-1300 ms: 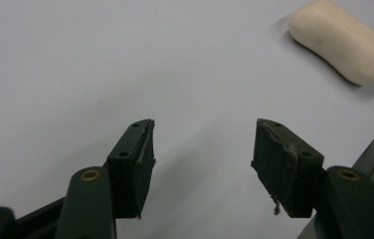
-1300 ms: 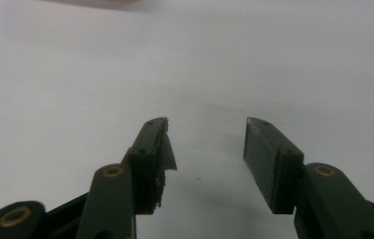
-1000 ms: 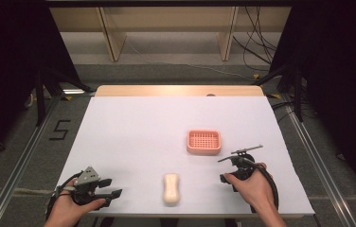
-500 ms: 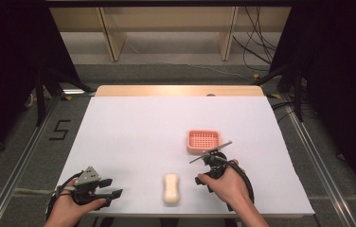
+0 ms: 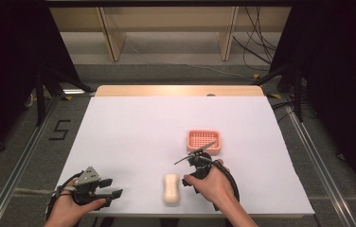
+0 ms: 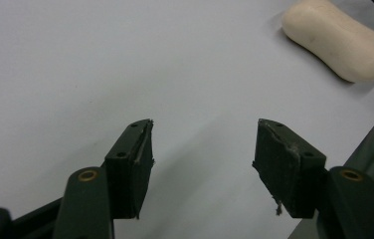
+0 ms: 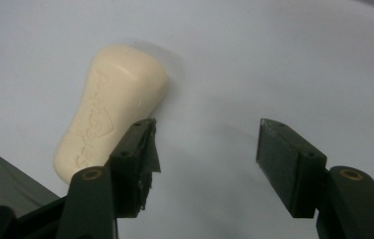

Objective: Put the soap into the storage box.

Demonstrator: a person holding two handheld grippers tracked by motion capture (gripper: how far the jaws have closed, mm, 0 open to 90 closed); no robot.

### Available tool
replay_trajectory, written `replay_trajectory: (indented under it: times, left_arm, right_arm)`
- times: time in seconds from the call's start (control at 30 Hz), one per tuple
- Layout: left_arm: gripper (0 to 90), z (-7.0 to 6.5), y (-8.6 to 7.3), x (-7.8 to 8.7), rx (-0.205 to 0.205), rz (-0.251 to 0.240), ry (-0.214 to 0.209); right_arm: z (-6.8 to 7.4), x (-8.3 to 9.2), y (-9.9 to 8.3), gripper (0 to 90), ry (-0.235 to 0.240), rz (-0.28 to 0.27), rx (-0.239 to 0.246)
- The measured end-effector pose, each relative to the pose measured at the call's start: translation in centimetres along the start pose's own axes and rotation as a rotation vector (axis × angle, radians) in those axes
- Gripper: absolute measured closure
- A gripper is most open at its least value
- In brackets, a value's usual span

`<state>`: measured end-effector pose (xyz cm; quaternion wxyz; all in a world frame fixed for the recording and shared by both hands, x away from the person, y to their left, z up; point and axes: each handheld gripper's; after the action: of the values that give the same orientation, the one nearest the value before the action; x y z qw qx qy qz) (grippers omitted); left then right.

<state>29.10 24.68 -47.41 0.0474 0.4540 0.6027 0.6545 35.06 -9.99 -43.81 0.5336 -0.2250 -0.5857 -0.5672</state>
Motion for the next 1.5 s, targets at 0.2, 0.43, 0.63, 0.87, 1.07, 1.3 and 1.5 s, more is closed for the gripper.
replay_trajectory:
  times: [0.2, 0.43, 0.63, 0.87, 1.07, 1.3, 1.5]
  left_arm:
    - [39.6, -0.1, 0.0, -0.1, 0.018, -0.004, 0.003]
    - [39.6, -0.2, 0.0, -0.1, 0.013, -0.012, -0.011]
    - [39.6, -0.2, 0.0, 0.0, 0.012, -0.012, -0.012]
    - [39.7, -0.1, 0.0, 0.0, 0.010, -0.011, -0.012]
    - [39.7, -0.2, 0.0, 0.0, 0.010, -0.011, -0.013]
    - [39.7, -0.1, 0.0, 0.0, 0.010, -0.011, -0.016]
    - [39.7, -0.1, 0.1, 0.0, 0.002, -0.003, -0.019]
  right_arm:
    - [0.8, -0.4, 0.2, 40.7, 0.000, 0.006, 0.000]
    - [1.6, -0.6, 0.5, 39.5, 0.011, -0.001, -0.001]
    - [2.4, -1.0, 0.6, 39.2, 0.019, 0.013, -0.004]
    - [3.0, -1.4, 0.8, 38.7, 0.026, 0.029, 0.017]
    - [3.5, -1.6, 0.9, 37.9, 0.025, 0.033, 0.014]
    - [4.3, -2.0, 1.1, 36.3, 0.021, 0.049, -0.003]
    - [4.5, -2.4, 1.0, 34.6, 0.028, 0.047, 0.007]
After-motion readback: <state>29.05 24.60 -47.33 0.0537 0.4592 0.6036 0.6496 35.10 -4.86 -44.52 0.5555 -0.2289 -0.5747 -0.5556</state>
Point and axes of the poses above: each handheld gripper's, and its own axes: x roughly backward along the jaws, y roughly out of its top, z roughly to its left, and after that the axes turned 10 degrees about -z, right-handed
